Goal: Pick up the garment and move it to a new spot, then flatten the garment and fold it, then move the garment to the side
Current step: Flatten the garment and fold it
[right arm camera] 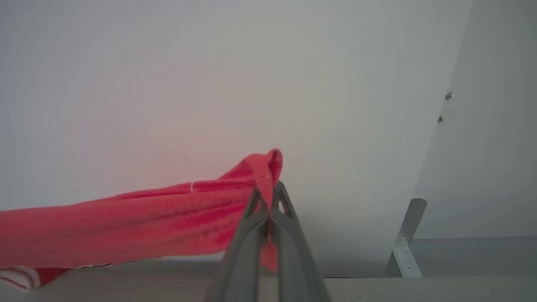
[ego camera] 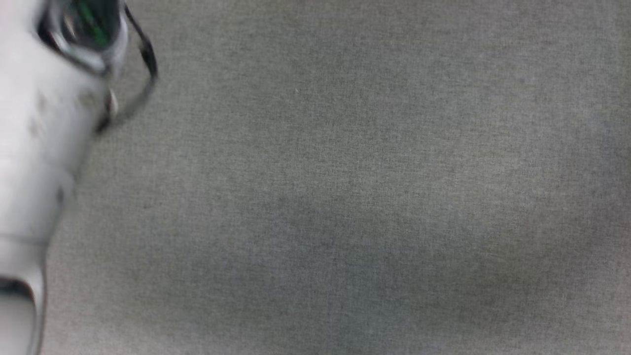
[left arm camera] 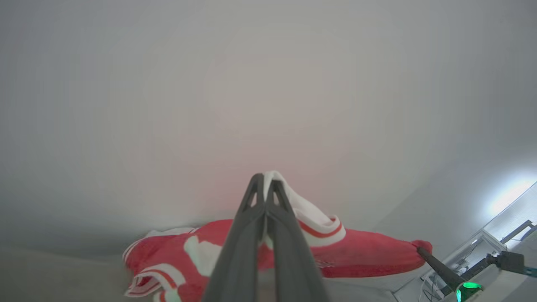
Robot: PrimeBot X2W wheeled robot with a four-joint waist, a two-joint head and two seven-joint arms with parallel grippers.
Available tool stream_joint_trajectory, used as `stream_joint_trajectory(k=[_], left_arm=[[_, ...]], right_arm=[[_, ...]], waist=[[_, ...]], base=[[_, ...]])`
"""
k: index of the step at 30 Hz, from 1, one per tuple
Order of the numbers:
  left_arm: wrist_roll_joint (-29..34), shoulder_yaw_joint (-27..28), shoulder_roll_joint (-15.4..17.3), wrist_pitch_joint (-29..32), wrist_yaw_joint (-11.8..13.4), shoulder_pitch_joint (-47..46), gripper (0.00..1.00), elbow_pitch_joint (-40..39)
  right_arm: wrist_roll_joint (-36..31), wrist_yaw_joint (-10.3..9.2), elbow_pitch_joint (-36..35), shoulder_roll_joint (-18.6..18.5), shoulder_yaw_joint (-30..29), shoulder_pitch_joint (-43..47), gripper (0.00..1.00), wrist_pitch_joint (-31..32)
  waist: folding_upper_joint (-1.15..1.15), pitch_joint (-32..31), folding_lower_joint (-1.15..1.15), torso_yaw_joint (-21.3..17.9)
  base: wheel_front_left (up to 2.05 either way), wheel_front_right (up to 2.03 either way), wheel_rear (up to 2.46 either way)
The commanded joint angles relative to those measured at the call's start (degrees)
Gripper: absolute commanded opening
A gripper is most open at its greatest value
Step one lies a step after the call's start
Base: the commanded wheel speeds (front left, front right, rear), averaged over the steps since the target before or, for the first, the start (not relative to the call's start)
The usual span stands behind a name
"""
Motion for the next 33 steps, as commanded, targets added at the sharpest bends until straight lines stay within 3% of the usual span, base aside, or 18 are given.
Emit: stream_joint_trajectory(k=[1, 6, 8, 12, 18, 26, 33], left_arm=[[-1.23, 0.24, 0.66, -0.44, 0.09, 2.6, 0.0, -1.07], [-3.88, 2.23, 3.03, -1.45, 0.07, 17.4, 0.0, -12.46], [-1.79, 3.18, 4.8, -1.58, 0.07, 23.37, 0.0, -17.11], [2.61, 6.24, 5.25, -1.49, 0.07, 35.55, 0.0, -25.02], [6.97, 9.14, 5.81, -1.52, 0.06, 50.5, 0.0, -31.61], [10.4, 11.88, 7.58, -1.5, 0.06, 68.1, 0.0, -38.51], [13.28, 15.7, 9.33, -1.51, 0.06, 80.45, 0.0, -43.67]], right_arm=[[1.73, -0.08, -1.31, -0.34, 0.72, 2.36, 0.0, 0.28], [9.52, -0.09, -10.71, -4.18, 4.31, 15.61, 0.0, 3.99], [11.74, -0.08, -14.88, -5.89, 5.34, 21.43, 0.0, 5.8], [16.58, -0.08, -22.4, -8.57, 4.16, 33.56, 0.0, 9.37], [18.38, -0.08, -32.88, -10.07, -0.34, 50.68, 0.0, 12.71], [17.31, -0.08, -47.73, -7.55, -11.28, 73.34, 0.0, 19.2], [12.74, -0.08, -64.76, -0.82, -22.06, 89.66, 0.0, 27.35]], waist=[[0.0, -0.45, 0.0, 0.07], [0.0, -2.46, 0.0, -0.47], [0.0, -3.34, 0.0, -0.57], [0.0, -5.84, 0.0, -0.22], [0.0, -9.87, 0.0, -0.59], [0.0, -15.15, 0.0, -1.19], [0.0, -17.23, 0.0, -1.25]], base=[[0.0, 0.0, 0.0], [0.0, 0.0, 0.0], [0.0, 0.0, 0.0], [0.0, 0.0, 0.0], [0.0, 0.0, 0.0], [0.0, 0.0, 0.0], [0.0, 0.0, 0.0]])
